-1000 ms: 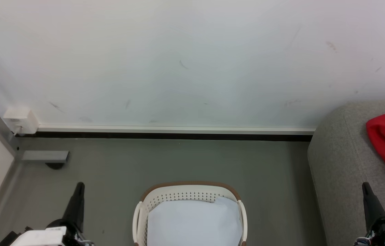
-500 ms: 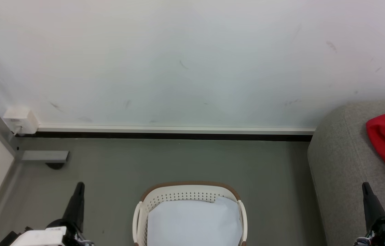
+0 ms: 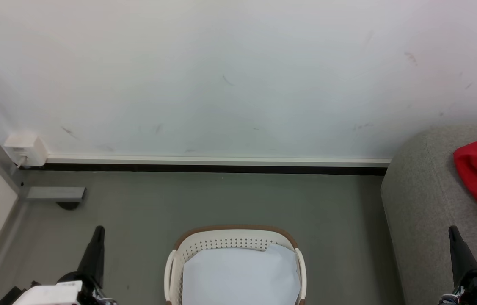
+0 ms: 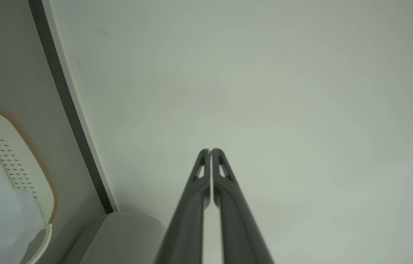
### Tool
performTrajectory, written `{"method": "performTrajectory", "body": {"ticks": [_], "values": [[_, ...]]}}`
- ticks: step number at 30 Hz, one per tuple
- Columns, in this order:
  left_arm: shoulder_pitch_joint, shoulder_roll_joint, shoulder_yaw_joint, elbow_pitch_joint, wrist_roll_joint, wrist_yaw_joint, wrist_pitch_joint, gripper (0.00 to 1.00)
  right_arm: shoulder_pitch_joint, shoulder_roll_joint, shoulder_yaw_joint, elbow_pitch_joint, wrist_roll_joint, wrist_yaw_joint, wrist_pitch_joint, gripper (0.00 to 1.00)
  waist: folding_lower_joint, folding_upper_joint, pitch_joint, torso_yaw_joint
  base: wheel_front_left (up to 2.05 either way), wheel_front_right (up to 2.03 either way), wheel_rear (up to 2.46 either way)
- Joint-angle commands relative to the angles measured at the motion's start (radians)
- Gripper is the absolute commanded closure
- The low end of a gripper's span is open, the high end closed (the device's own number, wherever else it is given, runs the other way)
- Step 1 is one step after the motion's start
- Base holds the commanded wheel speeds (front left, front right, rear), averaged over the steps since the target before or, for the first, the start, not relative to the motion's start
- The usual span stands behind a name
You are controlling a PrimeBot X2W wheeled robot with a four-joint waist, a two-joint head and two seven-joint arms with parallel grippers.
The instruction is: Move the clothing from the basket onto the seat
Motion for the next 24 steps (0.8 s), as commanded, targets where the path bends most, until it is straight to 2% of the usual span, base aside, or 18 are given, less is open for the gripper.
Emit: {"method": "performTrajectory", "body": {"ticks": [1, 24], "values": [[-0.007, 0.002, 0.002, -0.004, -0.014, -0.007, 0.004, 1.0, -0.012, 0.0, -0.003, -0.006, 0.002, -0.002, 0.003, 1.0, 0.0, 0.0, 0.0, 0.0, 0.0, 0.0, 0.0], [-0.007, 0.002, 0.002, -0.004, -0.014, -0.006, 0.004, 1.0, -0.012, 0.0, -0.003, -0.006, 0.002, -0.002, 0.003, 1.0, 0.0, 0.0, 0.0, 0.0, 0.0, 0.0, 0.0]]}}
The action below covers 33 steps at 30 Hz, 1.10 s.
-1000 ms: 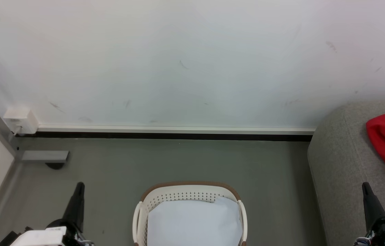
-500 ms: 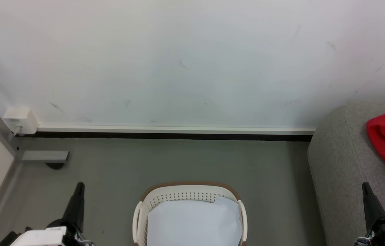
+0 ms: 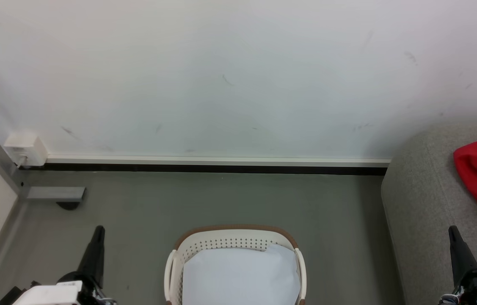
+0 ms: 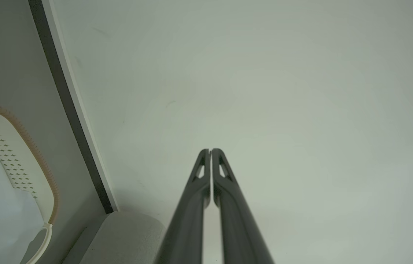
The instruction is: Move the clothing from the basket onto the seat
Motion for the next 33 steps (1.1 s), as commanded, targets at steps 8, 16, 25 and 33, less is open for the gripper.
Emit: {"method": "performTrajectory", "body": {"ticks": [8, 16, 25, 33], "values": [[-0.007, 0.002, 0.002, -0.004, -0.014, -0.006, 0.003, 1.0, -0.012, 0.0, -0.003, -0.006, 0.002, -0.002, 0.003, 1.0, 0.0, 0.0, 0.0, 0.0, 0.0, 0.0, 0.0], [-0.007, 0.002, 0.002, -0.004, -0.014, -0.006, 0.003, 1.0, -0.012, 0.0, -0.003, -0.006, 0.002, -0.002, 0.003, 1.0, 0.0, 0.0, 0.0, 0.0, 0.0, 0.0, 0.0], [-0.007, 0.002, 0.002, -0.004, -0.014, -0.006, 0.003, 1.0, -0.012, 0.0, -0.003, -0.006, 0.002, -0.002, 0.003, 1.0, 0.0, 0.0, 0.0, 0.0, 0.0, 0.0, 0.0], [-0.007, 0.002, 0.002, -0.004, -0.014, -0.006, 0.003, 1.0, -0.012, 0.0, -0.003, -0.006, 0.002, -0.002, 0.002, 1.0, 0.0, 0.0, 0.0, 0.0, 0.0, 0.0, 0.0]]}}
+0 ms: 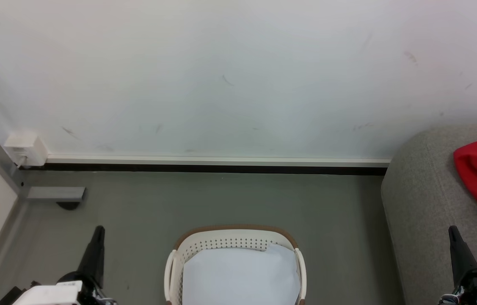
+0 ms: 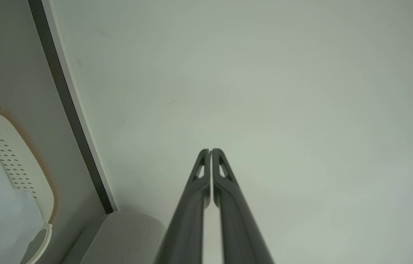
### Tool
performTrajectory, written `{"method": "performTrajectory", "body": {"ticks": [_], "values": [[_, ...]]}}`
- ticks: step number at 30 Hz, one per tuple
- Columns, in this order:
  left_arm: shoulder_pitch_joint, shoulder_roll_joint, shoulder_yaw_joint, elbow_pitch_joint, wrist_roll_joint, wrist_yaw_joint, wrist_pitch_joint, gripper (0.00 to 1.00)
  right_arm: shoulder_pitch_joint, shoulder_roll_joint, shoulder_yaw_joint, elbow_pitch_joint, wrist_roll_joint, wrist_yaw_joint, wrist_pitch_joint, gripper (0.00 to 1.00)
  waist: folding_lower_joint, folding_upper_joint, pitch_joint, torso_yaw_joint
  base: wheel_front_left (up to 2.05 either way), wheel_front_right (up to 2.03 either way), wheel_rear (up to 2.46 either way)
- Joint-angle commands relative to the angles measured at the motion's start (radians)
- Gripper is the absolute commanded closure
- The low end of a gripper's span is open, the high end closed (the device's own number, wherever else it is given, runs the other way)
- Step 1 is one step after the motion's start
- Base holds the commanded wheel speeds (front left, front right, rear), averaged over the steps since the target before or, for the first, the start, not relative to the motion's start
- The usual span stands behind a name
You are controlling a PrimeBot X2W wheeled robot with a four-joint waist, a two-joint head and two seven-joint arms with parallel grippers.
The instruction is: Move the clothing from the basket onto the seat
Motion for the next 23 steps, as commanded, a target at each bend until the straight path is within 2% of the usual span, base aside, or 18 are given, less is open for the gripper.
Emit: {"method": "performTrajectory", "body": {"ticks": [1, 23], "values": [[-0.007, 0.002, 0.002, -0.004, -0.014, -0.006, 0.003, 1.0, -0.012, 0.0, -0.003, -0.006, 0.002, -0.002, 0.002, 1.0, 0.0, -0.0001, 0.0, 0.0, 0.0, 0.0, 0.0], [-0.007, 0.002, 0.002, -0.004, -0.014, -0.006, 0.003, 1.0, -0.012, 0.0, -0.003, -0.006, 0.002, -0.002, 0.002, 1.0, 0.0, -0.0001, 0.0, 0.0, 0.0, 0.0, 0.0]]}}
